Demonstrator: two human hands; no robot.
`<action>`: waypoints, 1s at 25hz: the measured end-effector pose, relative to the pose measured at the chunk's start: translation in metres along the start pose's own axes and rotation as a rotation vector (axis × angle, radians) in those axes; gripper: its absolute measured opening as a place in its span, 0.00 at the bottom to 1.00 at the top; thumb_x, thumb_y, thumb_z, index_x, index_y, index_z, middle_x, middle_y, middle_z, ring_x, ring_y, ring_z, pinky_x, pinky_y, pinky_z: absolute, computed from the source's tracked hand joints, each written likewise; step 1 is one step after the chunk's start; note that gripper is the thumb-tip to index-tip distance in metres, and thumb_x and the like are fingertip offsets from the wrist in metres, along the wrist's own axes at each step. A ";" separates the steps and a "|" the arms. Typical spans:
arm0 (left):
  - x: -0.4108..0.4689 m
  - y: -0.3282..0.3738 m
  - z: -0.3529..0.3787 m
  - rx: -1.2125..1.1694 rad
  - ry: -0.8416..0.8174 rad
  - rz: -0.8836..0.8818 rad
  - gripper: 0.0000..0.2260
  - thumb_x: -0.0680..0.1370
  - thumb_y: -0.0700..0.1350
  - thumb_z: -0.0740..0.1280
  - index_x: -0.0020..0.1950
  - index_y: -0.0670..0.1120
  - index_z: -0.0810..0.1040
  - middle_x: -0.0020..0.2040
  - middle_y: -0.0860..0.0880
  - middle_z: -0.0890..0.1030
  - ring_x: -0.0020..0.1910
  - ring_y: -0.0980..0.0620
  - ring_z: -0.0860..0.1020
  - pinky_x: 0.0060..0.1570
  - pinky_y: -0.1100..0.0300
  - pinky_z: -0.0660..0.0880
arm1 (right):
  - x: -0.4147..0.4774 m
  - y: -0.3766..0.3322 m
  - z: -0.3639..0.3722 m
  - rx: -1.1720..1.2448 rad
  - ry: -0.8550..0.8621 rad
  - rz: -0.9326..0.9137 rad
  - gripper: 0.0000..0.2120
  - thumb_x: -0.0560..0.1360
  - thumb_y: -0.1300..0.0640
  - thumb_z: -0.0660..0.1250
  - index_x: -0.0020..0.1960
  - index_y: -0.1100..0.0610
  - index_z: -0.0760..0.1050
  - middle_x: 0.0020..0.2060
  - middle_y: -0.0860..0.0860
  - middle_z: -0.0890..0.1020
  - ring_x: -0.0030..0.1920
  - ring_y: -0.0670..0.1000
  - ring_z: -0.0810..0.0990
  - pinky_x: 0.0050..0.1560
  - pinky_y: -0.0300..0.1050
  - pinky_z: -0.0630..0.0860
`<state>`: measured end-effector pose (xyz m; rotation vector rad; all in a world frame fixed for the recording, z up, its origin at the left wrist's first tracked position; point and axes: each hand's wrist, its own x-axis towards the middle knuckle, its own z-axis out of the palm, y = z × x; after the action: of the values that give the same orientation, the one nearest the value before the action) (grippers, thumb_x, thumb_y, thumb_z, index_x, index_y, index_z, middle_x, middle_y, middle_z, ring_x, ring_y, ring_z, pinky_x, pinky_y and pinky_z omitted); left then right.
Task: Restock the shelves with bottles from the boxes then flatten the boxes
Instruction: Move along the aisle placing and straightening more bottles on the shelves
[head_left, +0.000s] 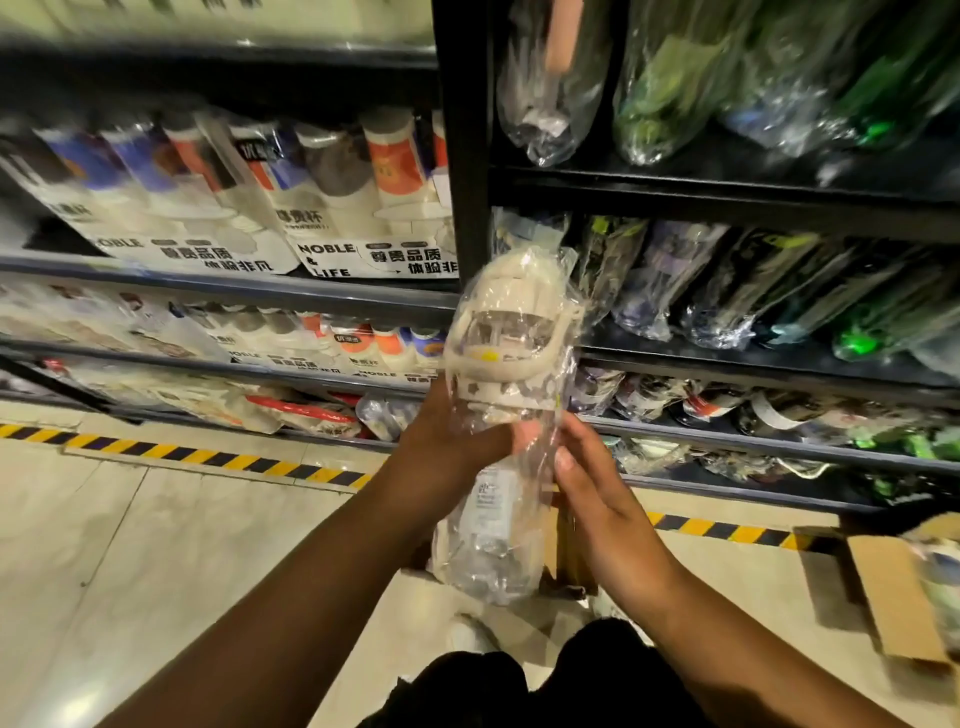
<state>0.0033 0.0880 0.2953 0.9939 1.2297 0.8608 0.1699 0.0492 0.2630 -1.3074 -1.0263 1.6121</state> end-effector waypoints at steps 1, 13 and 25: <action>-0.002 0.014 0.006 -0.017 -0.020 0.041 0.29 0.70 0.42 0.78 0.68 0.51 0.74 0.58 0.51 0.85 0.57 0.52 0.83 0.58 0.49 0.80 | -0.008 -0.013 -0.002 0.023 -0.018 -0.020 0.21 0.75 0.43 0.63 0.66 0.36 0.63 0.58 0.29 0.75 0.57 0.27 0.74 0.52 0.26 0.72; -0.018 0.198 0.053 -0.169 -0.152 0.402 0.32 0.67 0.39 0.80 0.68 0.50 0.74 0.59 0.47 0.84 0.61 0.48 0.82 0.65 0.46 0.74 | -0.026 -0.190 -0.006 -0.197 0.059 -0.507 0.47 0.67 0.47 0.79 0.72 0.38 0.50 0.58 0.22 0.73 0.63 0.28 0.71 0.64 0.30 0.69; -0.017 0.429 0.071 0.092 -0.090 0.915 0.36 0.66 0.52 0.80 0.71 0.48 0.70 0.59 0.50 0.84 0.58 0.53 0.83 0.59 0.55 0.79 | -0.005 -0.422 -0.007 -0.268 0.120 -0.973 0.45 0.68 0.55 0.79 0.73 0.39 0.53 0.58 0.33 0.74 0.54 0.29 0.76 0.57 0.34 0.76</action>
<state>0.0697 0.2102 0.7073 1.6921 0.7048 1.4380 0.2161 0.1919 0.6577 -0.8122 -1.5143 0.6674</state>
